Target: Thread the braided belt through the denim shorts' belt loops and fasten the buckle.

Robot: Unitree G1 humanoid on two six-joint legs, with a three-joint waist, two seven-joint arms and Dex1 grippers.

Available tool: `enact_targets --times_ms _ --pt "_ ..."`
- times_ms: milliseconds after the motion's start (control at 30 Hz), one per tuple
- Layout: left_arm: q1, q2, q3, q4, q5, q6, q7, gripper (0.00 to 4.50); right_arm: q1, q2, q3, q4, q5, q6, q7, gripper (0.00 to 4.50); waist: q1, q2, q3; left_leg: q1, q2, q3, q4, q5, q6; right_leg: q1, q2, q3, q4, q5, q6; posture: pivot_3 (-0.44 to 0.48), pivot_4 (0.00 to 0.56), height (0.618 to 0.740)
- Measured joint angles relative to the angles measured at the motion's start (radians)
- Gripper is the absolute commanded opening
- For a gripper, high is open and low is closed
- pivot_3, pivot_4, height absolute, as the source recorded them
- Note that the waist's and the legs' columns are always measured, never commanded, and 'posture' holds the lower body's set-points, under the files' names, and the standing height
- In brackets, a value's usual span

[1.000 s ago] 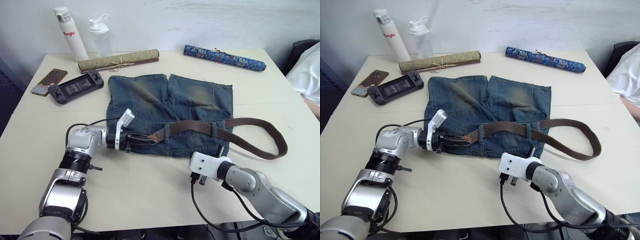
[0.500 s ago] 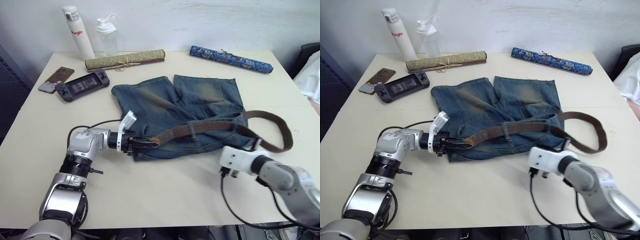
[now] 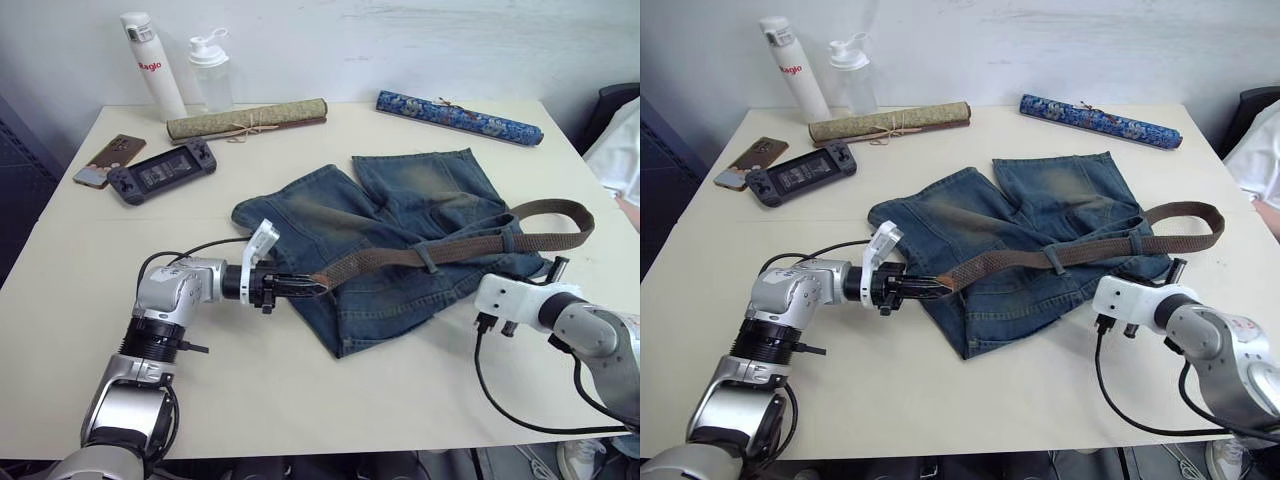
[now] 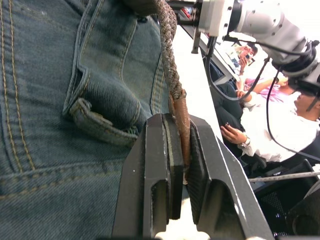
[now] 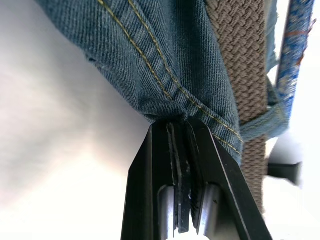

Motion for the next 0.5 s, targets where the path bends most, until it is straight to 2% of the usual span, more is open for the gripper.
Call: enact_targets --times_ms 33,100,200,233,267,433,500 --pt "0.000 -0.001 0.000 0.000 -0.002 0.001 0.003 0.00 -0.001 0.014 0.000 -0.001 0.002 0.005 0.003 0.77 -0.001 0.000 0.000 0.000 0.000 0.000 0.000 0.000 0.000 0.000 0.000 0.000 0.000 0.000 0.000 0.000 0.150 0.737" --pt "0.001 -0.004 0.001 -0.005 -0.005 0.004 0.009 0.00 -0.002 0.061 -0.030 -0.024 0.043 0.038 0.023 1.50 -0.001 0.000 0.000 0.000 0.000 0.000 0.000 0.000 0.000 0.000 0.000 0.000 0.000 0.000 0.000 0.000 0.150 0.737" --pt "0.011 -0.005 0.004 -0.034 -0.020 0.013 0.017 0.00 -0.001 0.095 -0.145 -0.098 0.153 0.122 0.092 2.99 -0.001 0.001 0.000 0.000 0.000 0.000 0.000 0.000 0.000 0.000 0.000 0.000 0.000 0.000 0.000 0.000 0.150 0.737" --pt "0.012 -0.005 0.005 -0.040 -0.024 0.015 0.020 0.00 0.005 0.095 -0.196 -0.123 0.195 0.152 0.127 3.33 -0.001 0.001 0.000 0.000 0.000 0.000 0.000 0.000 0.000 0.000 0.000 0.000 0.000 0.000 0.000 0.000 0.150 0.737" --pt "0.022 -0.004 0.010 -0.050 -0.033 0.021 0.028 0.00 0.018 0.092 -0.279 -0.167 0.273 0.201 0.192 3.33 0.000 0.001 0.000 0.000 0.000 -0.001 0.000 0.000 0.000 0.000 0.000 0.000 0.000 0.000 0.000 0.000 0.150 0.737" --pt "0.044 0.003 0.032 -0.081 -0.053 0.045 0.053 0.00 -0.001 0.104 -0.505 -0.291 0.607 0.458 0.371 3.33 -0.001 0.001 0.001 0.000 0.001 -0.002 0.000 0.000 0.000 0.002 -0.001 0.000 0.000 0.000 0.000 0.000 0.150 0.737" --pt "0.055 0.010 0.041 -0.109 -0.060 0.051 0.067 0.00 -0.069 0.154 -0.587 -0.338 0.827 0.682 0.402 3.33 -0.003 0.001 0.001 0.000 0.002 -0.003 0.000 0.000 0.001 0.002 -0.004 0.001 0.000 0.000 0.000 0.000 0.150 0.737"
